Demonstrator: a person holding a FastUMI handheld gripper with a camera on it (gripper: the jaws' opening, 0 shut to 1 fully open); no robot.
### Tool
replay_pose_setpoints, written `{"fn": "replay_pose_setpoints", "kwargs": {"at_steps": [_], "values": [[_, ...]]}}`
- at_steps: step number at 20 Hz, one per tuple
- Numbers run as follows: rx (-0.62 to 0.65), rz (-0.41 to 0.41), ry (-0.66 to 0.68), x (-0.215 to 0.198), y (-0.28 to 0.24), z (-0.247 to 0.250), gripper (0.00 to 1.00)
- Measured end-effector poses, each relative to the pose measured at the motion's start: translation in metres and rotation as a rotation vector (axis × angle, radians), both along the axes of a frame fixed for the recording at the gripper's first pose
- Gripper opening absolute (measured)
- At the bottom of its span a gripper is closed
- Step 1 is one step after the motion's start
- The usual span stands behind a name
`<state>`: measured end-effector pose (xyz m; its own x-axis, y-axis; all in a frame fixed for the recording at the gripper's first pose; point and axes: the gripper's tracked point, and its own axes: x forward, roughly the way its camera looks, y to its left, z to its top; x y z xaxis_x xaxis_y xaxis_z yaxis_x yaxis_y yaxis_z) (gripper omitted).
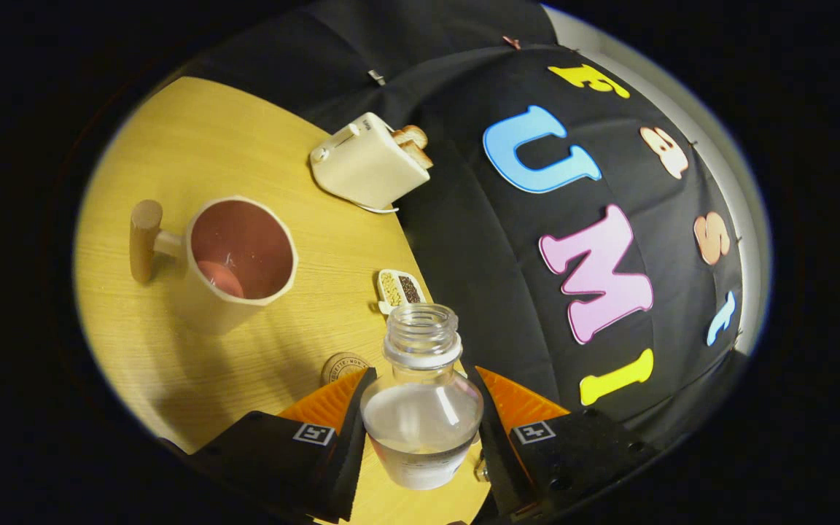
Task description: Take the bottle from table, then pour the juice into the cup, finally place the bottle on the coaster
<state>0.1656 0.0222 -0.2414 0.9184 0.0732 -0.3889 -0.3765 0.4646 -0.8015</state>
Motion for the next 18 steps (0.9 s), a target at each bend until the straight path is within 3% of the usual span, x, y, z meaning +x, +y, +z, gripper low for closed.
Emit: {"fn": "replay_pose_setpoints", "kwargs": {"at_steps": [18], "values": [[-0.302,0.142,-0.011,0.009,0.035,-0.038,0.73]]}}
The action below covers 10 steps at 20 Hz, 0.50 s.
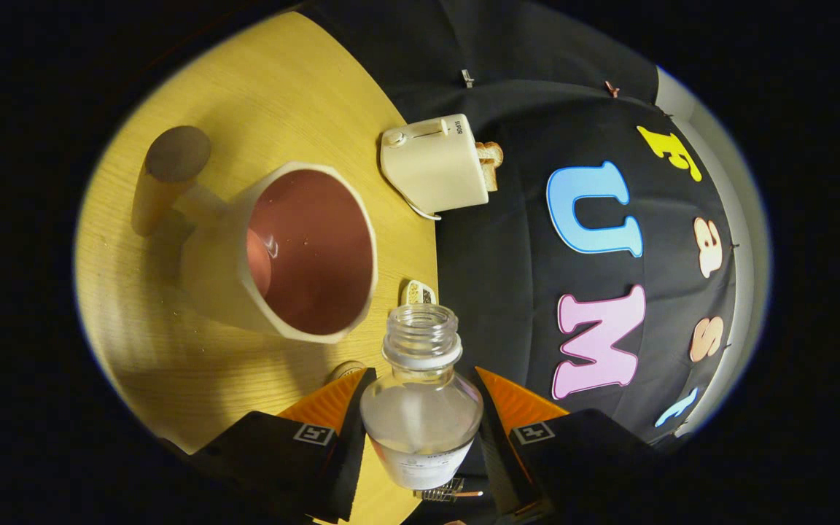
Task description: Take the bottle from table, then pour the juice into the cup, finally place the bottle on the coaster
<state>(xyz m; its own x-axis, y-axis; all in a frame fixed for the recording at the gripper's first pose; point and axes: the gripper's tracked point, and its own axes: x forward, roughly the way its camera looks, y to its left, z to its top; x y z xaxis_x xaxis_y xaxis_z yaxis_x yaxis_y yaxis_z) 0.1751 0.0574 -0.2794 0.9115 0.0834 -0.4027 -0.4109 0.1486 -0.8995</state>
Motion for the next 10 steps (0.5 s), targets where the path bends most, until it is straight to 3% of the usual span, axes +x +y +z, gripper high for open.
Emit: {"fn": "replay_pose_setpoints", "kwargs": {"at_steps": [10], "values": [[-0.133,0.084,-0.022,0.006,0.014,-0.003,0.73]]}}
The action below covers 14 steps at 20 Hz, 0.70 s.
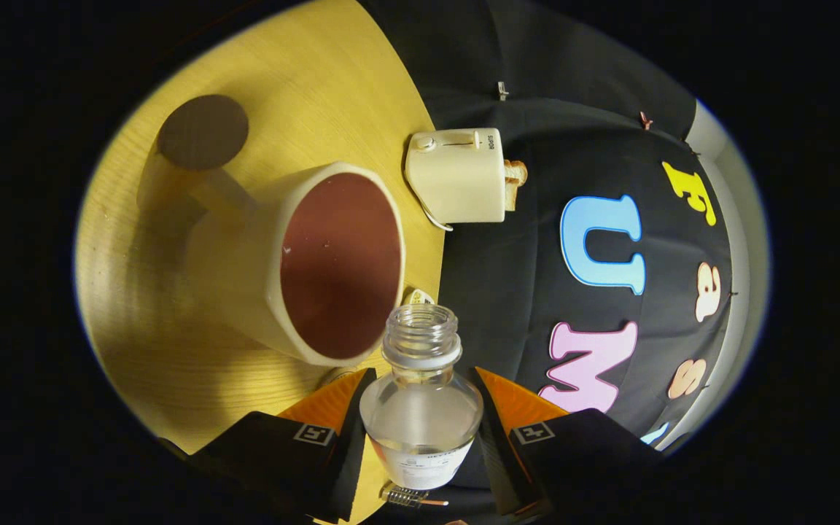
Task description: Take the bottle from table, then pour the juice into the cup, finally place the bottle on the coaster
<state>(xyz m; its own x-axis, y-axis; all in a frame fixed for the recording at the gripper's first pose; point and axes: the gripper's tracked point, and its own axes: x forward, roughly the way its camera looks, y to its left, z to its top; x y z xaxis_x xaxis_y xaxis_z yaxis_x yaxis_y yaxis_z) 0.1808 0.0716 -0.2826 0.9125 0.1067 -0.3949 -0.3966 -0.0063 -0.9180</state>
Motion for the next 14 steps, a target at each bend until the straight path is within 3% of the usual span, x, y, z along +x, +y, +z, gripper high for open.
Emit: {"fn": "replay_pose_setpoints", "kwargs": {"at_steps": [14], "values": [[-0.166,0.12,-0.032,0.0045,0.0099,0.004,0.73]]}}
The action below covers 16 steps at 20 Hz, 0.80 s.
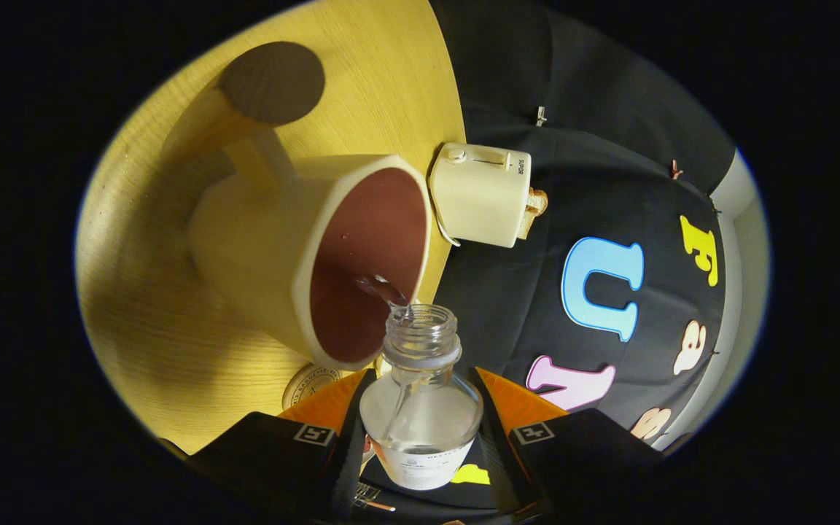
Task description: Take the bottle from table, then pour the juice into the cup, finally place the bottle on the coaster
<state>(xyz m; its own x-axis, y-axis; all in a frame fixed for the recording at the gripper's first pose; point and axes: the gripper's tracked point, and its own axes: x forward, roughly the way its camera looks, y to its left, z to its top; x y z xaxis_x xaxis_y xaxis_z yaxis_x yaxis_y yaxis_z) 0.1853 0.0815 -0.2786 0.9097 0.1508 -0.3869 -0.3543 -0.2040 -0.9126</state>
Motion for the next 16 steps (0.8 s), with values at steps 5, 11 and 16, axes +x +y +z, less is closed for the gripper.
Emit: {"fn": "replay_pose_setpoints", "kwargs": {"at_steps": [5,11,16], "values": [[-0.028,0.01,-0.005,-0.0012,0.0002,-0.0009,0.73],[-0.064,0.031,-0.016,-0.0066,0.0015,-0.002,0.73],[-0.085,0.041,-0.027,-0.0041,0.0034,0.0021,0.73]]}}
